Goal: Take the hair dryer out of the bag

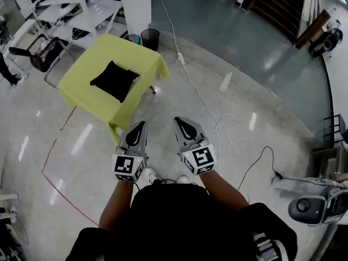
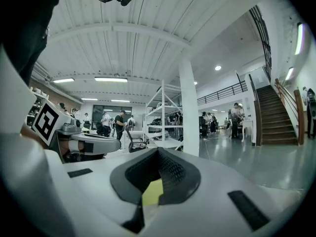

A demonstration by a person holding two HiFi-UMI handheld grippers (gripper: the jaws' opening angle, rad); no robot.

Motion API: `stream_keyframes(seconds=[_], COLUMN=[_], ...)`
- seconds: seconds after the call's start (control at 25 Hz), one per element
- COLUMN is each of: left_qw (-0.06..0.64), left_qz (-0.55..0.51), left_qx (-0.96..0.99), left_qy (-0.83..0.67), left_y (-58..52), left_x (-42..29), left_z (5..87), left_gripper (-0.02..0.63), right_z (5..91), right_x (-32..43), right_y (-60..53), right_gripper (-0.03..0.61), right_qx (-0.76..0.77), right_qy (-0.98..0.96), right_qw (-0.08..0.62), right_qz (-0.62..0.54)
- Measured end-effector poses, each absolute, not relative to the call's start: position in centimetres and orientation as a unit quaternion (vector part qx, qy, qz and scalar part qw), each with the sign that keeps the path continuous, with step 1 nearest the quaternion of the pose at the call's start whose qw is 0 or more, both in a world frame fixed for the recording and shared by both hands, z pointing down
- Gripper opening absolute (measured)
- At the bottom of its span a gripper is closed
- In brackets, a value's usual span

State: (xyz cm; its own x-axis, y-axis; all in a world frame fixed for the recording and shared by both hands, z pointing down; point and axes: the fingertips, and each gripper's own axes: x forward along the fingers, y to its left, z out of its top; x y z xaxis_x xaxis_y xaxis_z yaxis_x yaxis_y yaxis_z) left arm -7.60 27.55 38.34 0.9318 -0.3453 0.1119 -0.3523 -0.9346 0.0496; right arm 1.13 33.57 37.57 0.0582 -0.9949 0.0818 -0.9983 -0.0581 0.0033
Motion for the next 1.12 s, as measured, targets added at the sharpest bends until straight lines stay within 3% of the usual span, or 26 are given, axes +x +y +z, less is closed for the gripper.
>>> stream_keyframes(seconds=[0.6,1.12], left_qw=[0.022,0.015], left_qz=[0.043,0.053], left_qx=[0.98,0.978], left_qy=[-0.191,-0.2], left_y=[29.3,24.1], left_x=[-7.6,-10.4], left_z=[37.5,38.2], left_gripper=[0.006,0.006], right_z=[36.9,37.8], right_x=[0.5,-2.8], right_y=[35.1,29.9], right_gripper=[0.005,0.006], right_qx=[0.714,0.699], right_qy=[-0.699,-0.714], right_qw=[0.026,0.031], right_qz=[0.013,0.015])
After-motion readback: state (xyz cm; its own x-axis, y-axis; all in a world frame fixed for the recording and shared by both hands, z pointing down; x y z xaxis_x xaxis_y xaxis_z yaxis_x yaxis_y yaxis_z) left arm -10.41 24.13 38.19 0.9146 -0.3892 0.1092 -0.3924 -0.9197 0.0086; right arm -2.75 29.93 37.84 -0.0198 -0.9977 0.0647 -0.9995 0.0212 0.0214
